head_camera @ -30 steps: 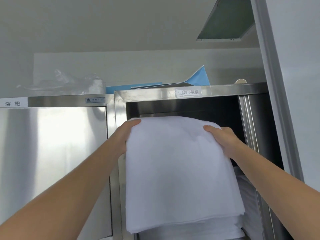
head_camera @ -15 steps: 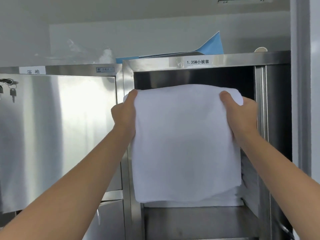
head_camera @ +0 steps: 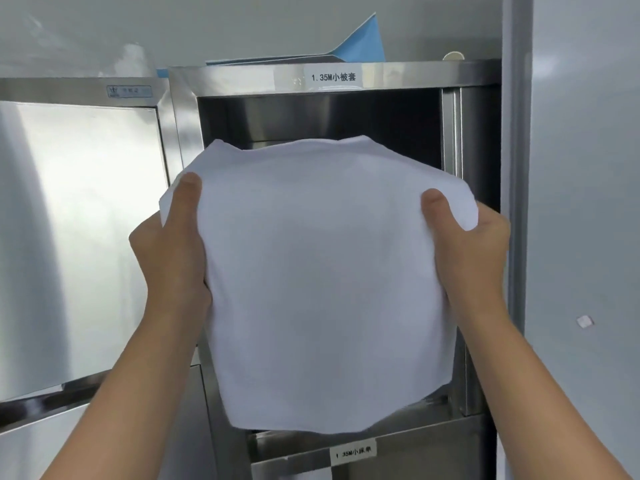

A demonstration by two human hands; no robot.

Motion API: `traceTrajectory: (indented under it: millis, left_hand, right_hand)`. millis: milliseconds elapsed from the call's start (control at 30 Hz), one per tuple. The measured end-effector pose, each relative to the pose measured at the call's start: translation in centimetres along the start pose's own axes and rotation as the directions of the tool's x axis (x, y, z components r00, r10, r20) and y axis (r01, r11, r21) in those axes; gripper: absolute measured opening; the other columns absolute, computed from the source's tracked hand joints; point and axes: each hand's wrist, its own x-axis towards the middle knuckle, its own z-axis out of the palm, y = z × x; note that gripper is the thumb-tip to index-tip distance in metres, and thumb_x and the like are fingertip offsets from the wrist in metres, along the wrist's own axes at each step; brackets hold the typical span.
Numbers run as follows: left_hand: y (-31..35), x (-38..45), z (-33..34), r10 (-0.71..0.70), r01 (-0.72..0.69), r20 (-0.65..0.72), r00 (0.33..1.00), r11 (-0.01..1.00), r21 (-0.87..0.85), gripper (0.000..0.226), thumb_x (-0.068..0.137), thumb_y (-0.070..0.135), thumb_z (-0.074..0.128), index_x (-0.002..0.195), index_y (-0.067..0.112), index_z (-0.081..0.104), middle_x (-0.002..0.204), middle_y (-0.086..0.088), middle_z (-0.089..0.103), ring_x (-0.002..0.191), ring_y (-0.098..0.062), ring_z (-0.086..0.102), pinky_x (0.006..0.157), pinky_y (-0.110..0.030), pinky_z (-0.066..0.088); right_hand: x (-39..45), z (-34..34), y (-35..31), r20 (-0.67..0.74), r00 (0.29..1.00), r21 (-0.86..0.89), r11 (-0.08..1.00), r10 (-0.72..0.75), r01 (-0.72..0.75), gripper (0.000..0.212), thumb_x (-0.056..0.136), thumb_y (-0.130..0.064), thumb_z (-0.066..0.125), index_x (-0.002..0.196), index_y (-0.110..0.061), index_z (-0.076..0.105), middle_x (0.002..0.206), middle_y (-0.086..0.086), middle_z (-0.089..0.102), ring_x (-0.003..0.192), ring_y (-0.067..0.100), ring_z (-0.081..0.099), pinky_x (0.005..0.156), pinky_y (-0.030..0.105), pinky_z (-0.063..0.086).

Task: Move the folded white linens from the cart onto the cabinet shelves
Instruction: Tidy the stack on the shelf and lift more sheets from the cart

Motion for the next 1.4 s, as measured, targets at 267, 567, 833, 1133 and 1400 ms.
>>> traceTrajectory:
  millis: [267,567,833,1133,1400]
  left_hand:
    - [-0.5,-1.5,0.4,0.02,-0.013,0.089,0.996,0.997,-0.073,0.032,0.087,0.048,0.07,0.067,0.024,0.061,0.059,0.016,0.063,0.056,-0.003,0.061,0.049,-0.017,0.048]
    - [0.1,0.6,0.7,0.011,0.026,0.213,0.977,0.984,-0.174,0.027,0.087,0.047,0.071,0.07,0.027,0.067,0.063,0.016,0.068,0.061,0.0,0.064,0.056,-0.018,0.052]
    - [0.5,0.3,1.5,-0.023,0.146,0.377,0.926,0.943,-0.299,0.035,0.083,0.046,0.073,0.055,0.029,0.065,0.065,0.012,0.062,0.069,-0.008,0.059,0.061,-0.025,0.049]
    - [0.1,-3.7,3.0,-0.148,0.392,0.57,0.809,0.857,-0.334,0.04,0.071,0.055,0.076,0.066,0.023,0.053,0.081,-0.006,0.052,0.072,-0.014,0.053,0.063,-0.031,0.045]
    - [1.2,-9.4,4.2,-0.16,0.529,0.664,0.73,0.748,-0.401,0.038,0.08,0.046,0.073,0.06,0.02,0.053,0.059,0.01,0.057,0.062,-0.008,0.058,0.056,-0.024,0.046]
  right_hand:
    - [-1.4,-1.7,-1.3,-0.095,0.988,-0.085,0.99,-0.122,0.114,0.056,0.091,-0.024,0.07,0.06,-0.022,0.023,0.051,-0.013,0.021,0.048,0.007,0.02,0.045,0.019,0.02]
    - [-3.8,-0.5,-4.2,-0.213,0.935,-0.205,0.949,-0.283,0.241,0.059,0.091,-0.021,0.071,0.062,-0.018,0.02,0.055,-0.009,0.021,0.051,0.009,0.02,0.046,0.02,0.02]
    - [-8.4,-1.1,-8.1,-0.302,0.8,-0.405,0.829,-0.519,0.385,0.057,0.09,-0.019,0.073,0.058,-0.02,0.026,0.049,-0.017,0.024,0.049,0.001,0.023,0.048,0.015,0.023]
    - [-13.5,-3.7,-13.9,-0.256,0.679,-0.668,0.634,-0.688,0.391,0.059,0.089,-0.018,0.074,0.055,-0.021,0.026,0.045,-0.018,0.028,0.045,0.0,0.027,0.047,0.013,0.023]
    - [-17.1,-6.5,-18.8,-0.202,0.611,-0.81,0.481,-0.766,0.335,0.06,0.087,-0.019,0.075,0.055,-0.022,0.025,0.044,-0.017,0.027,0.044,0.001,0.027,0.046,0.013,0.023]
